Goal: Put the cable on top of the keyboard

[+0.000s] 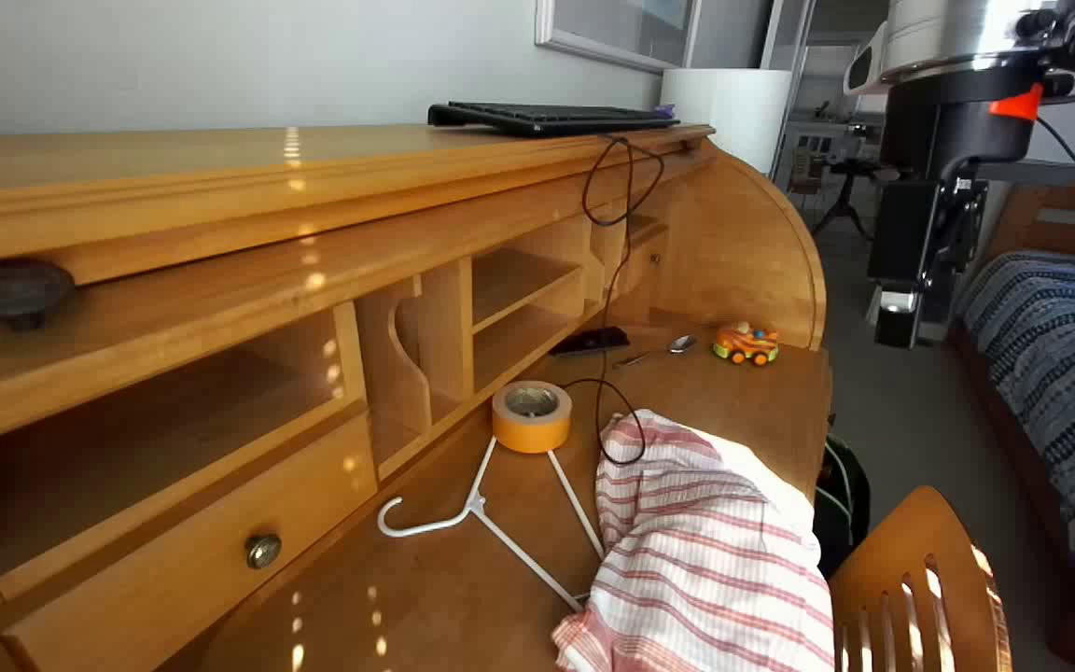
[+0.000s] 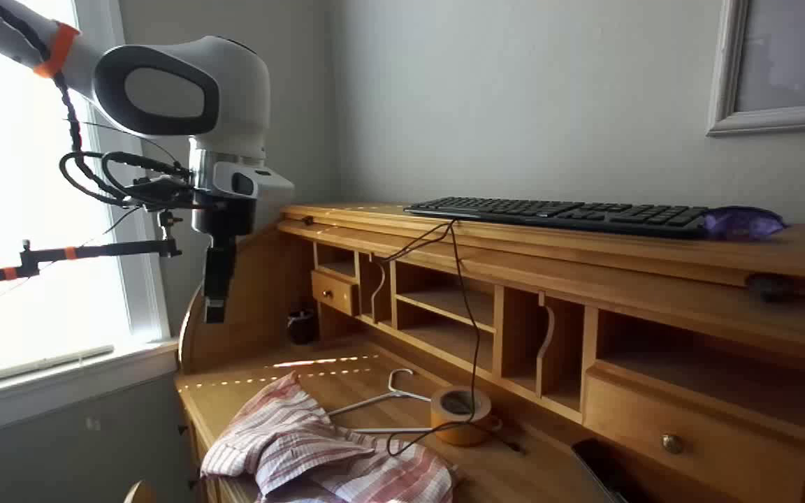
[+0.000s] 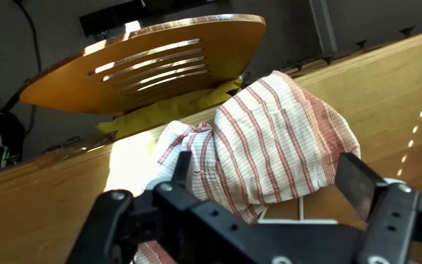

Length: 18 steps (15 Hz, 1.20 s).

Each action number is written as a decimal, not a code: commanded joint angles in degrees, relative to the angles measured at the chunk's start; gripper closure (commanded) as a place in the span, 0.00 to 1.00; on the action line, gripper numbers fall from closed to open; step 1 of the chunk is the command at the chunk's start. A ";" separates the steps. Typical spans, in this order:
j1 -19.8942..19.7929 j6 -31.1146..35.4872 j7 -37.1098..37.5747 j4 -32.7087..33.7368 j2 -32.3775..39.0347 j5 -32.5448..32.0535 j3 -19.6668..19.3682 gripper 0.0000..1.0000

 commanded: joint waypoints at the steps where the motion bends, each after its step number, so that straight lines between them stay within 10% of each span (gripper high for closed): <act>1: 0.20 -0.09 0.03 0.07 0.02 -0.05 -0.20 0.00; 8: -0.59 2.16 -0.94 0.96 2.57 0.07 -1.20 0.00; 18: -2.89 35.35 5.75 2.59 18.73 -13.84 -3.63 0.00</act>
